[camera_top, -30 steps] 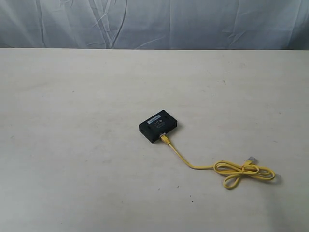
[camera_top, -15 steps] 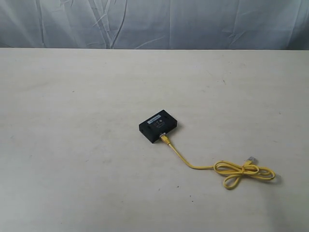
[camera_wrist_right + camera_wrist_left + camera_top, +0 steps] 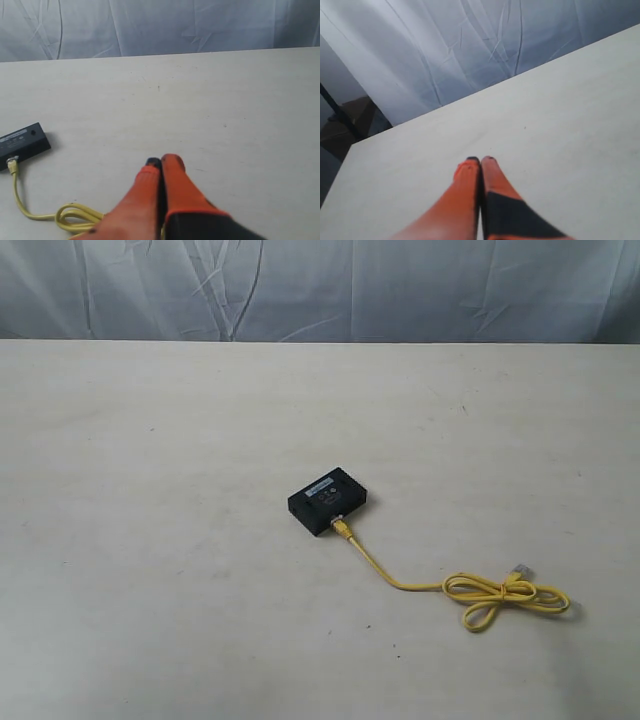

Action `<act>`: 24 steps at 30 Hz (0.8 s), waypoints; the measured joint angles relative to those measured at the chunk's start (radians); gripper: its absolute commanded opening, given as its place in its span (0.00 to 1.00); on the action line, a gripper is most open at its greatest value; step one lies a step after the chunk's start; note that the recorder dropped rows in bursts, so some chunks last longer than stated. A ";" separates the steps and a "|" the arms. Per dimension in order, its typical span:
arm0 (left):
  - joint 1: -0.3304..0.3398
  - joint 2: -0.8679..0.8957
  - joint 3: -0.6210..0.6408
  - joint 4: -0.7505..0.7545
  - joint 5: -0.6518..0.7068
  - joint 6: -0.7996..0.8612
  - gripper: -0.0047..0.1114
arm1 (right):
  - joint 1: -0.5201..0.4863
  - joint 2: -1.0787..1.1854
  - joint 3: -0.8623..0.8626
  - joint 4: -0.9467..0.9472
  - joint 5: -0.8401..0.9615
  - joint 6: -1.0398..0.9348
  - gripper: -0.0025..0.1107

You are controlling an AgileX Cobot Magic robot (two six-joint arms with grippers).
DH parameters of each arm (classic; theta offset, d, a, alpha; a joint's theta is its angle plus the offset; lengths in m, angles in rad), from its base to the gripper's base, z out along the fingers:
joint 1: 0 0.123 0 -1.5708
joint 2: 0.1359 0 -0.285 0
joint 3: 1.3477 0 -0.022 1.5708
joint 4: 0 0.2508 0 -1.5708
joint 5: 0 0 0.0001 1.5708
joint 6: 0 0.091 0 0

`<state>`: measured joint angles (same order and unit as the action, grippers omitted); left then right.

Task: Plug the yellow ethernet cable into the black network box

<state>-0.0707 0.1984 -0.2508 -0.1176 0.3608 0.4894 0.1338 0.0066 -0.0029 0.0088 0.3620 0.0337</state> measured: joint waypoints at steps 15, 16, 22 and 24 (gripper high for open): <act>0.000 -0.193 0.246 0.139 -0.057 0.004 0.04 | 0.000 0.000 0.000 0.002 0.000 0.000 0.02; 0.000 -0.193 0.246 0.129 -0.059 -0.001 0.04 | 0.000 0.000 0.000 0.002 0.000 0.000 0.02; 0.000 -0.193 0.246 0.063 -0.082 -0.143 0.04 | 0.000 0.000 0.000 0.002 0.000 0.000 0.02; 0.000 -0.193 0.246 0.063 -0.099 -0.201 0.04 | 0.000 0.000 0.000 0.002 0.000 0.000 0.02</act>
<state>-0.0707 0.0056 -0.0046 -0.0548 0.2619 0.2884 0.1338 0.0066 -0.0025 0.0103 0.3620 0.0337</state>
